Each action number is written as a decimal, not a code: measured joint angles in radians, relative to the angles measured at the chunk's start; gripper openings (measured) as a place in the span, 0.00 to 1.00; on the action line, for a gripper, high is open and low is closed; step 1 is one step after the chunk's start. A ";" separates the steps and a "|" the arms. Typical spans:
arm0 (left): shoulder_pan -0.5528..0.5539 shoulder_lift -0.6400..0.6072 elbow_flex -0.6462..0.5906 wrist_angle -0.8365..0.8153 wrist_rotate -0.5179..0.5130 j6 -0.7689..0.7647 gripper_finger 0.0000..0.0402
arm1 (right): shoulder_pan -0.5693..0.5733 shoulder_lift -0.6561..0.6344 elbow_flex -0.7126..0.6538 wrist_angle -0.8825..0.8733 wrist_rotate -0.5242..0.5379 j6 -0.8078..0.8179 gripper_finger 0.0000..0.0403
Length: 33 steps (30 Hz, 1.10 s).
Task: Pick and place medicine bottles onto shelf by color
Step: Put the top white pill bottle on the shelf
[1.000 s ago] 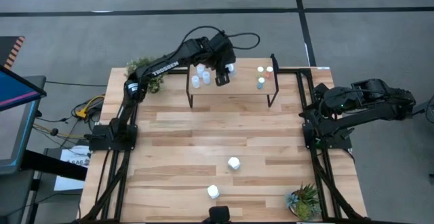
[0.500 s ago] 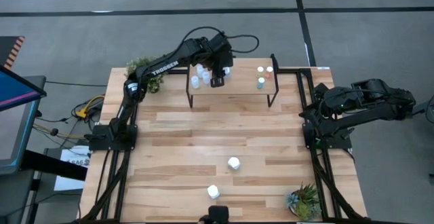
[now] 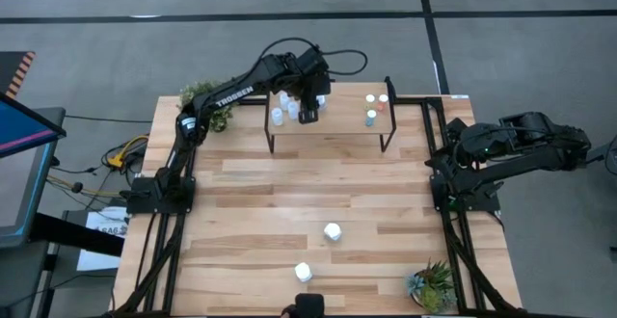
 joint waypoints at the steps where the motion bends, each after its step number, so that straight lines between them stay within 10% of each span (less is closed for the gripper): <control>1: 0.000 0.000 0.000 0.000 0.000 0.000 0.47 | 0.000 0.000 0.000 0.000 0.000 0.000 0.63; 18: -0.036 0.000 0.008 0.198 -0.042 0.017 0.63 | 0.000 0.000 0.000 0.000 0.000 0.000 0.63; 26: -0.114 -0.047 0.046 0.013 -0.244 -0.021 0.63 | 0.000 0.000 0.000 0.000 0.000 0.000 0.63; 33: -0.116 -0.096 0.046 -0.145 -0.192 -0.045 0.51 | 0.000 0.000 0.000 0.000 0.000 0.000 0.63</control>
